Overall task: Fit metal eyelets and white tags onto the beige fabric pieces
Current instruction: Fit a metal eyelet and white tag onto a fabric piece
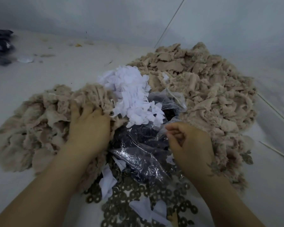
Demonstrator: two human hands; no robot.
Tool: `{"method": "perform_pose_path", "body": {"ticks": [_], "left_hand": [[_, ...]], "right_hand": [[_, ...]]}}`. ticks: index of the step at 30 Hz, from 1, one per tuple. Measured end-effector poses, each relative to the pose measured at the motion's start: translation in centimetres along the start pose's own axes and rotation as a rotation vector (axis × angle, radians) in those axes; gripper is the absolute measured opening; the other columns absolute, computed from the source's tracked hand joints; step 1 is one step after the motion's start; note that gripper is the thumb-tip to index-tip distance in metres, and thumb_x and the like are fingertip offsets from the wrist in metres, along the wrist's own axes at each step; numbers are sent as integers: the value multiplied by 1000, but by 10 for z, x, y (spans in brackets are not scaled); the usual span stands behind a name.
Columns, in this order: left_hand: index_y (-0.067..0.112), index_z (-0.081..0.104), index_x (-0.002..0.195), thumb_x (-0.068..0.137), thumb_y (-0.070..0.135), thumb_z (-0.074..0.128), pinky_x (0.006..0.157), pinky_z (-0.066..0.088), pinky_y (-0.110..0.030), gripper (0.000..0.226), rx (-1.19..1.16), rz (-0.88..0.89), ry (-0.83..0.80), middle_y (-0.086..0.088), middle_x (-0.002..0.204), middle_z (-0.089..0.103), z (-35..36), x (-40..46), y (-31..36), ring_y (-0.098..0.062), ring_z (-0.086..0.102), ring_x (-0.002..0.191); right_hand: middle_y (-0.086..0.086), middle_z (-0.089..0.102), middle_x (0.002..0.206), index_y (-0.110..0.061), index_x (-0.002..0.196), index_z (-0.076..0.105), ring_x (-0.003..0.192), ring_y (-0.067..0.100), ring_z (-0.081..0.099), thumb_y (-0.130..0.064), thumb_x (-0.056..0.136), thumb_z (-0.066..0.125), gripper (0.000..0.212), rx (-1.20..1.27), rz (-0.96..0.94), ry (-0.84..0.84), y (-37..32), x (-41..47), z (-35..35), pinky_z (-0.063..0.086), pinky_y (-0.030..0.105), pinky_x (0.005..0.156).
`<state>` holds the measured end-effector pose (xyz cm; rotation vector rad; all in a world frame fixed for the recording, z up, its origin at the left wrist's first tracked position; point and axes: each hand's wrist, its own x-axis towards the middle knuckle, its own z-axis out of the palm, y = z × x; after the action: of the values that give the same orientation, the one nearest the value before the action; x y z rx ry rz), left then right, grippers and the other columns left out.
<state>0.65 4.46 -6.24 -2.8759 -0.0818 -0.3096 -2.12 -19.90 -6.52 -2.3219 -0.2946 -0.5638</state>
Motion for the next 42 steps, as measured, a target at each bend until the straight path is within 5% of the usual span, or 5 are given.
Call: {"method": "perform_pose_path", "body": {"ticks": [4, 11, 32, 36, 42], "left_hand": [[12, 72, 88, 86, 27, 61, 107, 12, -75, 19, -114, 29, 116, -9, 122, 61, -2, -3, 8, -37, 31, 133], [11, 65, 86, 75, 9, 70, 83, 36, -47, 12, -403, 202, 406, -7, 93, 60, -13, -6, 48, -32, 48, 102], [15, 62, 75, 85, 14, 67, 84, 41, -46, 11, -947, 80, 372, 9, 64, 53, -20, 1, 43, -16, 54, 66], [15, 62, 76, 84, 14, 59, 82, 32, -37, 8, -884, 238, 412, 5, 70, 59, -29, -7, 55, -19, 57, 72], [8, 68, 82, 89, 9, 62, 70, 46, -17, 9, -1243, 346, 408, 11, 79, 65, -32, -17, 61, -2, 60, 78]], "right_hand": [[-11, 66, 95, -20, 109, 72, 80, -10, 55, -11, 85, 73, 26, -91, -111, -45, -10, 8, 12, 40, 0, 78], [6, 57, 120, -17, 125, 66, 112, 28, 53, -8, 83, 64, 43, -162, -126, -194, -26, 43, 49, 47, 43, 92], [-4, 73, 91, -16, 96, 78, 71, 2, 59, -9, 83, 76, 15, 38, -20, 102, 12, 34, 29, 54, 20, 70], [-10, 65, 115, -27, 122, 66, 76, 0, 63, -5, 86, 69, 42, 238, -120, -87, -3, 37, 32, 49, 8, 66], [-17, 65, 78, -26, 90, 71, 75, -4, 58, -5, 81, 55, 28, 207, -96, -236, -8, 42, 39, 40, 5, 62]]}}
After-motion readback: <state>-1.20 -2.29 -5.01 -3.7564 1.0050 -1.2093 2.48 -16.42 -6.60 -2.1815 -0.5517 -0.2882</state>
